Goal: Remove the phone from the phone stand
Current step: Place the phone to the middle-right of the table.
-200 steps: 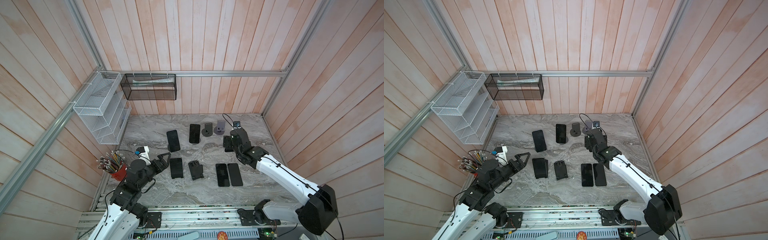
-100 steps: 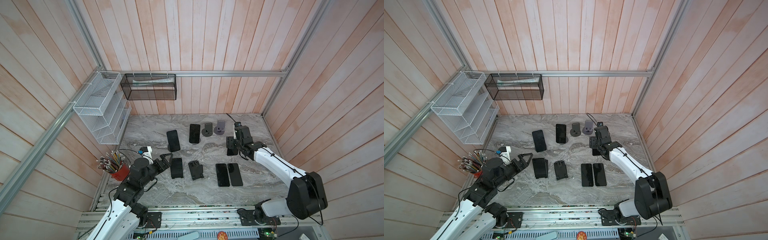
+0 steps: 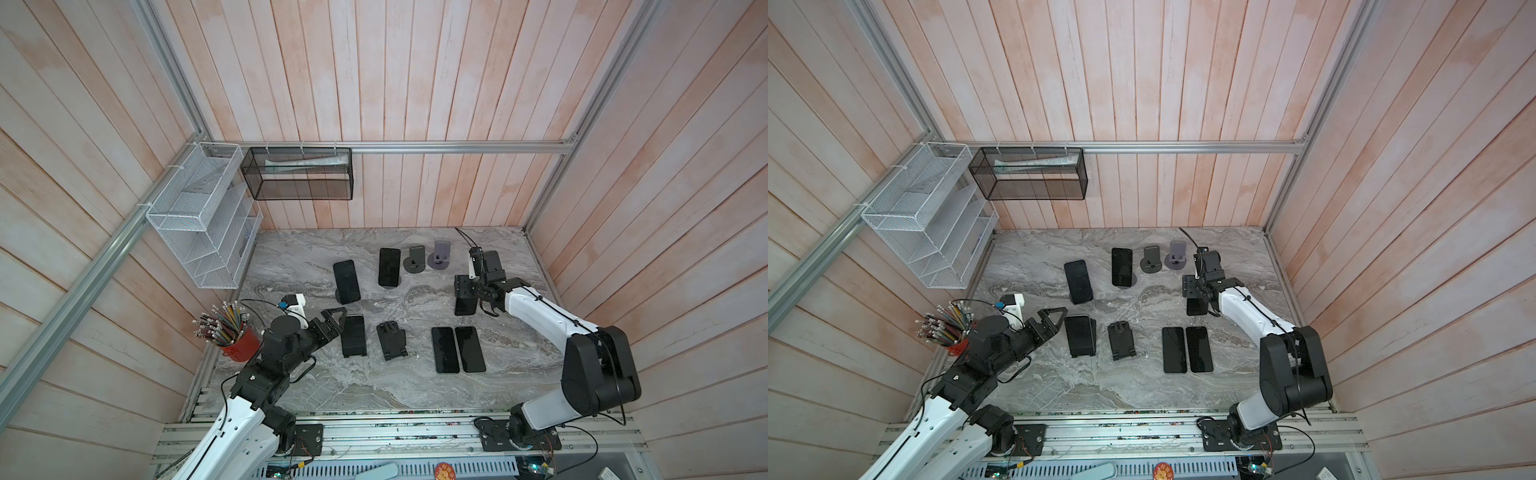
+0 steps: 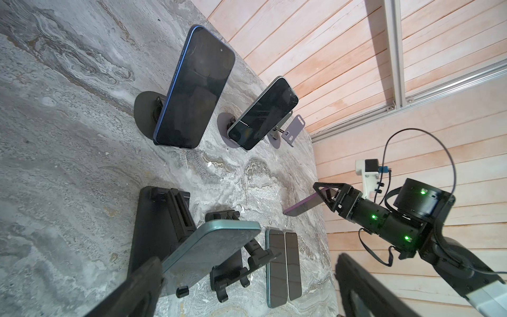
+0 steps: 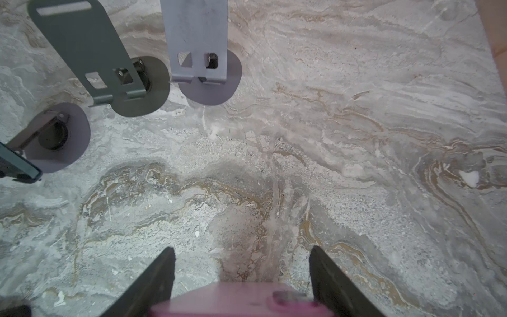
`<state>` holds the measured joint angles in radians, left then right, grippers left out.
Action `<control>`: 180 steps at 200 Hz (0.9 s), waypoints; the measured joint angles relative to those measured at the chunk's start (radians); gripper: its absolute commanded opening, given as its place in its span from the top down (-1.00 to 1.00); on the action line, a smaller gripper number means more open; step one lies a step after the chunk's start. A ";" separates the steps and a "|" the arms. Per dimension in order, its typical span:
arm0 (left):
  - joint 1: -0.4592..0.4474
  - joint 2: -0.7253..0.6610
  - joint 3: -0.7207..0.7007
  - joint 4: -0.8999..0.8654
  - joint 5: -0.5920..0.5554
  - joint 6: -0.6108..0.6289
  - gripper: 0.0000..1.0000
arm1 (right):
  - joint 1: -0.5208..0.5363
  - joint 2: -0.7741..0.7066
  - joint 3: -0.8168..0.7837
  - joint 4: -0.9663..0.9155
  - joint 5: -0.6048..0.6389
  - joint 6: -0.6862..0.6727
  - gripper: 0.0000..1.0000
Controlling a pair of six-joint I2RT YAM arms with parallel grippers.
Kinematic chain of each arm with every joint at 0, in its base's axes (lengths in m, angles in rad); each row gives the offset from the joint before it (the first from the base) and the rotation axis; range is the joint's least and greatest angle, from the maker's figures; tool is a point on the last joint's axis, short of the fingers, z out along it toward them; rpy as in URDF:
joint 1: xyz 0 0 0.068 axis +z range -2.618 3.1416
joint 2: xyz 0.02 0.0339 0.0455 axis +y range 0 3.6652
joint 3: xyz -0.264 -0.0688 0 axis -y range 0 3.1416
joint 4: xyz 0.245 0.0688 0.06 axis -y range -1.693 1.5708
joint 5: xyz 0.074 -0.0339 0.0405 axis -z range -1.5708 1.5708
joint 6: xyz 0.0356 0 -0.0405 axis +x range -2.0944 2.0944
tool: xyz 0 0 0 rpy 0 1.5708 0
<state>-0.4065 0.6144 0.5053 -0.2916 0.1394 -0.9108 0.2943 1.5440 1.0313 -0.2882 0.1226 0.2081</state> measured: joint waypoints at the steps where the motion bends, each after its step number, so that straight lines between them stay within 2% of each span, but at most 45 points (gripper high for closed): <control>1: 0.000 0.000 0.000 0.000 0.000 0.000 -0.99 | 0.000 0.001 0.000 0.000 0.000 0.000 -0.37; 106: 0.000 -0.031 -0.020 0.000 0.002 -0.010 -1.00 | -0.002 0.116 0.118 -0.009 -0.002 0.000 -0.37; 180: 0.000 0.009 -0.026 0.025 0.003 -0.014 -0.99 | -0.011 0.203 0.185 0.000 -0.002 -0.003 -0.36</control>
<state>-0.4065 0.6231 0.4789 -0.2665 0.1425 -0.9253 0.2829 1.7470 1.2163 -0.2886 0.1207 0.2047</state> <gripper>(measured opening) 0.997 0.746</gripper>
